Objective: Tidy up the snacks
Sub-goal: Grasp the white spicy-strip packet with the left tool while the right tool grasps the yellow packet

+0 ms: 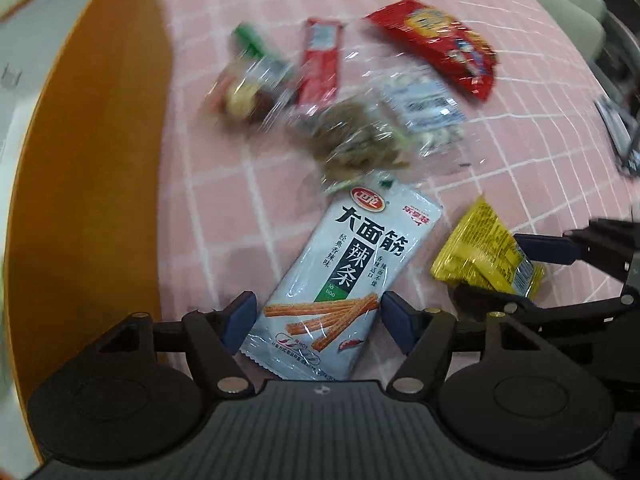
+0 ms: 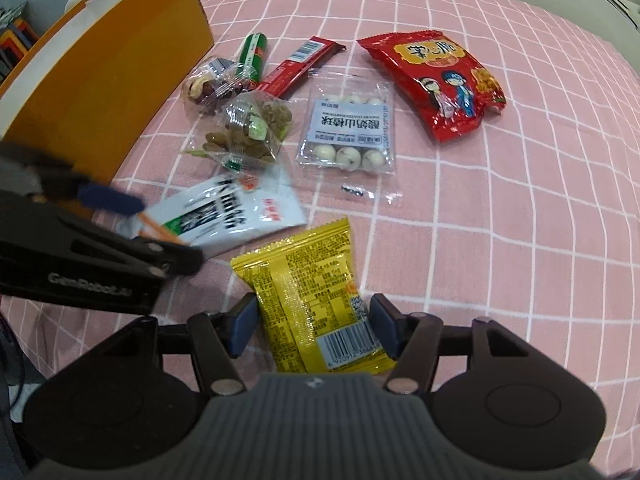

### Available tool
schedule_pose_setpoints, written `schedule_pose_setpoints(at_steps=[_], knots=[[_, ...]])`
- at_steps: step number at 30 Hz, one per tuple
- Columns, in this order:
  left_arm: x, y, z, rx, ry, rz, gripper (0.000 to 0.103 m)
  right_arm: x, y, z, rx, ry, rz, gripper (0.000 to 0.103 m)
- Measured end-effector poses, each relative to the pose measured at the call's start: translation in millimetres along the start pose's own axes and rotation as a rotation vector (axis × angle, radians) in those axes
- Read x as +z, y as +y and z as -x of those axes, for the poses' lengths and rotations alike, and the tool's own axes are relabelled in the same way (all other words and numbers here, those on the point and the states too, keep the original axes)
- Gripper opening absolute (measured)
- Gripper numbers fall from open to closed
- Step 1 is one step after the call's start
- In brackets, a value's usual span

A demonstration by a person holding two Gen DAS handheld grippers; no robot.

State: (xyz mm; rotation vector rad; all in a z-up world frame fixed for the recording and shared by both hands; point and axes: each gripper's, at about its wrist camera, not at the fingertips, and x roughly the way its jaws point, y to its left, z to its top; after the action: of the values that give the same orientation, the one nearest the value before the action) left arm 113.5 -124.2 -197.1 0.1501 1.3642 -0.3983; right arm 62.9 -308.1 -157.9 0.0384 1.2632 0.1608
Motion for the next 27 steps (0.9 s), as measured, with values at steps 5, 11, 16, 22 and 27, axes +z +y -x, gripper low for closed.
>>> schedule_pose_setpoints(at_steps=[5, 11, 16, 22, 27], knots=[[-20.2, 6.8, 3.6, -0.001, 0.017, 0.102, 0.079, -11.1, -4.2, 5.6, 0.040, -0.025, -0.033, 0.060], [-30.2, 4.1, 6.3, -0.004, -0.006, 0.022, 0.085, -18.3, -1.4, 8.0, 0.082, -0.051, -0.008, 0.069], [-24.1, -5.2, 10.6, -0.015, -0.052, -0.091, 0.088, -20.6, 6.1, 11.3, 0.055, -0.090, 0.142, 0.082], [-15.1, -22.5, -3.2, 0.024, -0.048, -0.216, 0.091, -18.8, 4.8, 6.5, 0.025, -0.085, 0.219, 0.081], [-14.5, -29.3, -9.2, 0.067, -0.062, -0.249, 0.092, -22.7, 7.9, 2.1, 0.004, -0.089, 0.252, 0.079]])
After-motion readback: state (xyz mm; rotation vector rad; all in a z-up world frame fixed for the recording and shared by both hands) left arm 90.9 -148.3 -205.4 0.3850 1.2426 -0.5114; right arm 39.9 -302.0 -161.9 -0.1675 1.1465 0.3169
